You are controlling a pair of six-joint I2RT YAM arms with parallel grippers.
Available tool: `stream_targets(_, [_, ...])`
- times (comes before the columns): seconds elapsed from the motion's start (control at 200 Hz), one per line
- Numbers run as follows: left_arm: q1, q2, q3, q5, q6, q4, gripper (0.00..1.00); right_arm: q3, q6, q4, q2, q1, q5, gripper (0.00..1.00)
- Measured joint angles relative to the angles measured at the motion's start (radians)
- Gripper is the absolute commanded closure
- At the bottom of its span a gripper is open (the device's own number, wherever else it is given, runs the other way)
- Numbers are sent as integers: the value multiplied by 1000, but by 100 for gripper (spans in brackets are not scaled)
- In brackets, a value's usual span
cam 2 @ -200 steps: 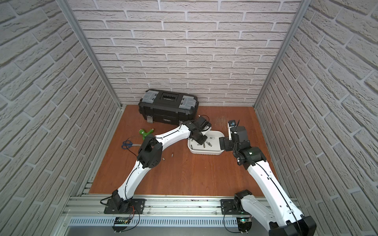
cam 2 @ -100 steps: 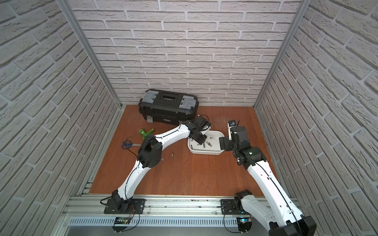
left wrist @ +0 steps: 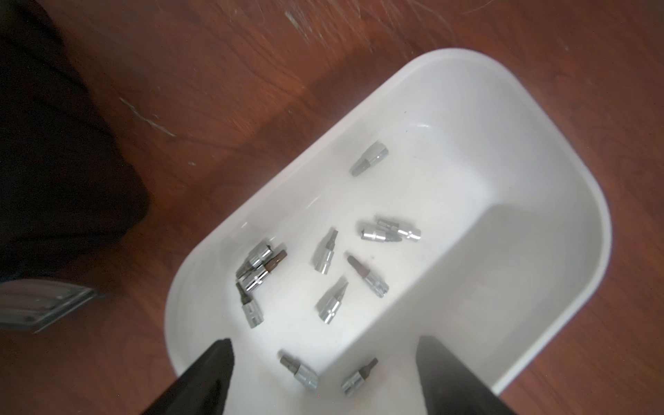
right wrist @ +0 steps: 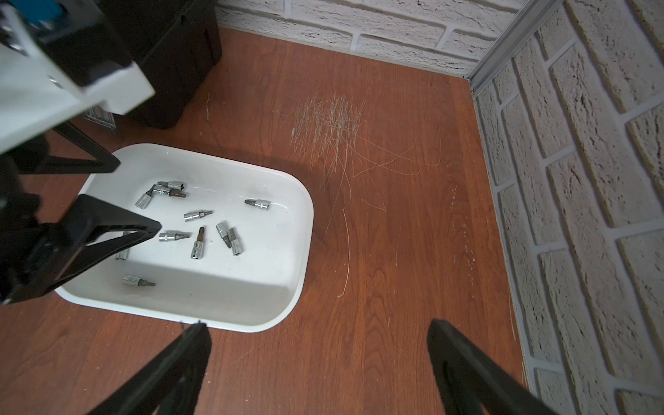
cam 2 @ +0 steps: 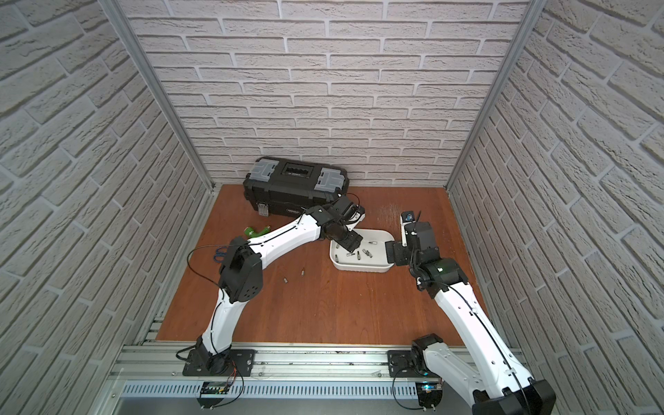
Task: Put the bit on the desktop into the storage box
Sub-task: Place the screwdriver bit in the storage box, then pick up the screwdriver bit from the center of the board.
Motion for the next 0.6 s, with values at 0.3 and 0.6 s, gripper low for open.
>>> stream_targets(0.3, [-3, -338, -339, -166, -60, 45, 2, -1, 0, 1, -5, 0, 0, 1])
stream_targets(0.6, [5, -584, -555, -338, -298, -8, 2, -2, 0, 2, -6, 0, 3, 1])
